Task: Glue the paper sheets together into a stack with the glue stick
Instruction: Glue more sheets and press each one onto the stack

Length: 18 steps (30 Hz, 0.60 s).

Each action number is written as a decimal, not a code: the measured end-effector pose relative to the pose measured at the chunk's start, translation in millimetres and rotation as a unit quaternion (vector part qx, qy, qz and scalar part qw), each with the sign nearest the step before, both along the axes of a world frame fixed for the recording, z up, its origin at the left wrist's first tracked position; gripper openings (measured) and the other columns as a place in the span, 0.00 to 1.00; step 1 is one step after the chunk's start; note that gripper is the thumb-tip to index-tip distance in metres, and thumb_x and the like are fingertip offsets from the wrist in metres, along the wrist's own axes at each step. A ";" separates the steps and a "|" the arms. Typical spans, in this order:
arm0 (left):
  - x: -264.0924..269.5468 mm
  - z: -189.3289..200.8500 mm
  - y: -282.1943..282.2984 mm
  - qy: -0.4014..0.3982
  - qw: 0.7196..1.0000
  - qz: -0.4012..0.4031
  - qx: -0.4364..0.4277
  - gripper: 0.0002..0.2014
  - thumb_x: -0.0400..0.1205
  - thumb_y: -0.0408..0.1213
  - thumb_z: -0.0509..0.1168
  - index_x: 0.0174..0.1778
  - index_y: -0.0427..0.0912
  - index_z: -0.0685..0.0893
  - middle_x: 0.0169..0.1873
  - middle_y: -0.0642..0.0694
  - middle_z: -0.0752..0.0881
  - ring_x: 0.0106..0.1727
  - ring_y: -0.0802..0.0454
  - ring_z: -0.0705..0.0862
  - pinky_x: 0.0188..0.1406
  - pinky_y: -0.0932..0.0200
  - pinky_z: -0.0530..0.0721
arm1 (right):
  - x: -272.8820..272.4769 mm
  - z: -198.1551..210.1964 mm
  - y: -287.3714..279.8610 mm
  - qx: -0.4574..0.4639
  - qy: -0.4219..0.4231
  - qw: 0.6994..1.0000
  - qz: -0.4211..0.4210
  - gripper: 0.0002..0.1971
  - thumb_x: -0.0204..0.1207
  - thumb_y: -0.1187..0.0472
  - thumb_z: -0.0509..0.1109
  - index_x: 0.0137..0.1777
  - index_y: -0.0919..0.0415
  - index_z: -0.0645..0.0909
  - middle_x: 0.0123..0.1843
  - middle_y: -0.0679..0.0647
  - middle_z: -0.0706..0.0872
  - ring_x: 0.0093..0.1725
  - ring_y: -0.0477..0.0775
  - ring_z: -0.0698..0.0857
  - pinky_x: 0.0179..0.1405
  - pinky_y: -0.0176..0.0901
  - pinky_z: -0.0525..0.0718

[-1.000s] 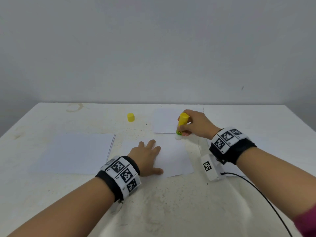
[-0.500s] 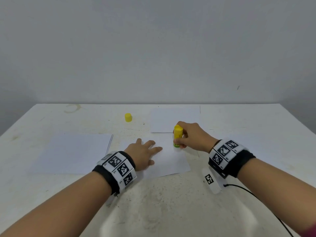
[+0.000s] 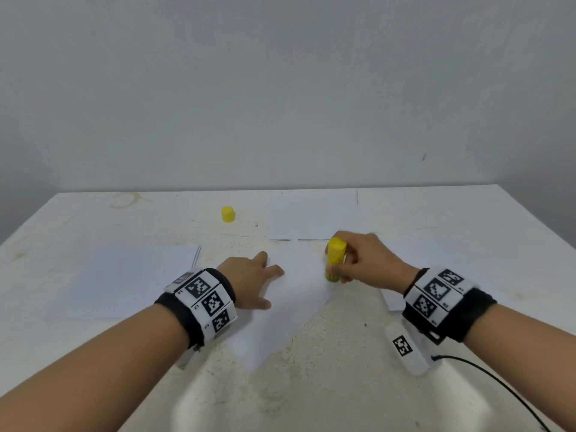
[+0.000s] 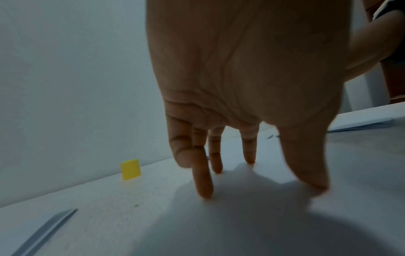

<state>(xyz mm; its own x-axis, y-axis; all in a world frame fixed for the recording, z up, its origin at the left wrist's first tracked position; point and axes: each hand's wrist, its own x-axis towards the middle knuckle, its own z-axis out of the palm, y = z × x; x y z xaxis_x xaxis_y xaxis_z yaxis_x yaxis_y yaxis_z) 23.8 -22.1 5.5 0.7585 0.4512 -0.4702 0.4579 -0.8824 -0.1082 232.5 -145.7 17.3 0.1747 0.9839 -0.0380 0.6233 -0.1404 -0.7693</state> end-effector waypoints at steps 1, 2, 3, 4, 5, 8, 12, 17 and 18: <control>-0.7 0.8 -2.2 0.000 1.000 0.003 0.005 0.34 0.81 0.59 0.62 0.80 0.51 0.59 0.71 0.44 0.66 0.59 0.43 0.79 0.46 0.54 0.76 | 4.3 1.5 2.6 0.025 0.024 0.999 -0.036 0.10 0.71 0.67 0.77 0.47 0.68 0.79 0.39 0.57 0.88 0.30 0.50 0.88 0.32 0.38 0.87; -1.6 0.8 -4.5 -0.005 1.000 0.002 0.014 0.35 0.80 0.61 0.62 0.78 0.47 0.62 0.69 0.44 0.67 0.60 0.44 0.78 0.45 0.54 0.75 | 8.9 3.1 5.8 0.049 0.042 0.995 -0.072 0.10 0.71 0.67 0.78 0.48 0.67 0.80 0.39 0.58 0.88 0.30 0.50 0.88 0.31 0.38 0.87; -2.9 -0.6 -6.5 -0.015 1.000 -0.003 0.024 0.36 0.79 0.63 0.62 0.75 0.44 0.64 0.68 0.44 0.67 0.62 0.45 0.75 0.44 0.54 0.74 | 13.4 3.9 9.7 0.069 0.053 0.991 -0.103 0.10 0.71 0.66 0.78 0.48 0.66 0.80 0.40 0.58 0.88 0.29 0.50 0.88 0.30 0.38 0.86; -4.3 -2.9 -8.1 -0.032 0.999 -0.010 0.027 0.36 0.78 0.63 0.62 0.73 0.41 0.65 0.70 0.44 0.66 0.65 0.46 0.72 0.45 0.55 0.73 | 17.2 4.2 13.9 0.081 0.059 0.987 -0.125 0.11 0.71 0.66 0.78 0.48 0.66 0.80 0.40 0.58 0.88 0.29 0.49 0.88 0.29 0.37 0.85; -5.6 -5.4 -9.3 -0.051 0.998 -0.015 0.019 0.36 0.78 0.62 0.63 0.72 0.40 0.65 0.73 0.44 0.63 0.68 0.46 0.69 0.47 0.55 0.75 | 20.0 3.9 18.5 0.087 0.062 0.985 -0.138 0.11 0.71 0.65 0.78 0.49 0.66 0.80 0.40 0.59 0.88 0.28 0.48 0.87 0.28 0.36 0.84; -8.0 -8.7 -9.8 -0.073 0.997 -0.022 -0.015 0.36 0.80 0.60 0.62 0.79 0.46 0.59 0.79 0.46 0.56 0.73 0.46 0.65 0.56 0.51 0.79 | 22.2 -0.1 31.8 0.085 0.061 0.984 -0.143 0.13 0.71 0.63 0.79 0.50 0.66 0.80 0.42 0.61 0.88 0.31 0.53 0.87 0.30 0.40 0.86; -5.1 -4.1 -9.1 -0.056 0.998 -0.011 0.004 0.36 0.81 0.64 0.58 0.81 0.51 0.60 0.75 0.45 0.65 0.70 0.45 0.70 0.59 0.50 0.78 | 16.2 -4.3 49.1 0.075 0.062 0.987 -0.132 0.14 0.71 0.61 0.79 0.50 0.66 0.79 0.46 0.64 0.88 0.38 0.62 0.89 0.43 0.55 0.90; -5.0 -8.6 -8.3 -0.067 0.998 0.002 -0.003 0.37 0.79 0.64 0.61 0.78 0.46 0.63 0.77 0.43 0.61 0.74 0.45 0.64 0.62 0.48 0.79 | 0.6 -10.3 71.5 0.053 0.045 0.993 -0.099 0.13 0.72 0.60 0.77 0.51 0.60 0.78 0.50 0.59 0.86 0.47 0.60 0.88 0.52 0.58 0.87; -5.5 -10.3 -8.4 -0.066 0.998 0.006 -0.012 0.37 0.80 0.63 0.61 0.79 0.45 0.62 0.78 0.42 0.60 0.76 0.44 0.63 0.65 0.46 0.77 | -4.3 -12.0 75.4 0.050 0.044 0.994 -0.090 0.13 0.72 0.60 0.77 0.51 0.59 0.78 0.51 0.57 0.86 0.48 0.59 0.87 0.54 0.57 0.87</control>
<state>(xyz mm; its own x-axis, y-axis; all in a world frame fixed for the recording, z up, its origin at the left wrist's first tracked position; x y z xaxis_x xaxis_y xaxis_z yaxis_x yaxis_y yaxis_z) 18.3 -30.5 -4.8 0.8096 0.4497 -0.3772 0.4766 -0.8788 -0.0248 228.2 -70.3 5.3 0.3491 0.9364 0.0352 0.5245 -0.1642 -0.8354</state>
